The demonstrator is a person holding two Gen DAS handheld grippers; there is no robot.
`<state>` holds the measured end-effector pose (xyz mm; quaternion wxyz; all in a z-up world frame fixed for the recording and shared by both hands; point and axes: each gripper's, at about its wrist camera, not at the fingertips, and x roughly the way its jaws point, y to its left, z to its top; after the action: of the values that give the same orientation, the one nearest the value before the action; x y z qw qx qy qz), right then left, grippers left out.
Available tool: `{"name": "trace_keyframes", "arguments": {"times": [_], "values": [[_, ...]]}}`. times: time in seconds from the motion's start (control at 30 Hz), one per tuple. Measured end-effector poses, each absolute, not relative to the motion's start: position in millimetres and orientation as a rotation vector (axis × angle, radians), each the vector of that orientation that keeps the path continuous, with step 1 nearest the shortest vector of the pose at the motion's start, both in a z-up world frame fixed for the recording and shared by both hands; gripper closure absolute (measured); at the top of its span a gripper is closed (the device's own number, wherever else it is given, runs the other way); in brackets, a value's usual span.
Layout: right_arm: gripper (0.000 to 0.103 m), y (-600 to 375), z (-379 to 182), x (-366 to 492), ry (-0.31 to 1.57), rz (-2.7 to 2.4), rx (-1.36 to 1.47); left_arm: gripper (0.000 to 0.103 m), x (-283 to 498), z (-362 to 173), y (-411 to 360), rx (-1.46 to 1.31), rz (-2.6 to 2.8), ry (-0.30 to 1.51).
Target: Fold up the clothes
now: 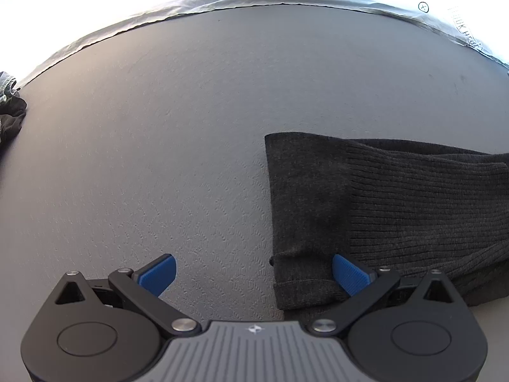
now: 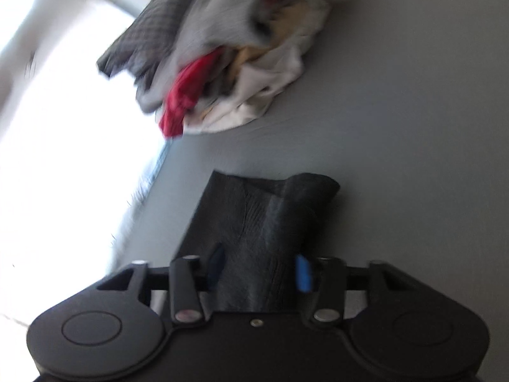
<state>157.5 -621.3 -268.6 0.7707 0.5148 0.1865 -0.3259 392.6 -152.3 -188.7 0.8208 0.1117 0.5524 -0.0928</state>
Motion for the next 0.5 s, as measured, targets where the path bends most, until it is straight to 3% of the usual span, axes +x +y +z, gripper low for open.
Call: {"name": "trace_keyframes", "arguments": {"times": [0.3,0.5], "values": [[0.084,-612.6,-305.9,140.1,-0.08,-0.352,1.743,0.0,399.8,-187.7,-147.7,0.23,-0.2,1.181],[0.084,-572.5,-302.5,171.5,-0.153,-0.099,1.911,0.0,394.7,-204.2,-160.8,0.243,-0.202,1.161]]}}
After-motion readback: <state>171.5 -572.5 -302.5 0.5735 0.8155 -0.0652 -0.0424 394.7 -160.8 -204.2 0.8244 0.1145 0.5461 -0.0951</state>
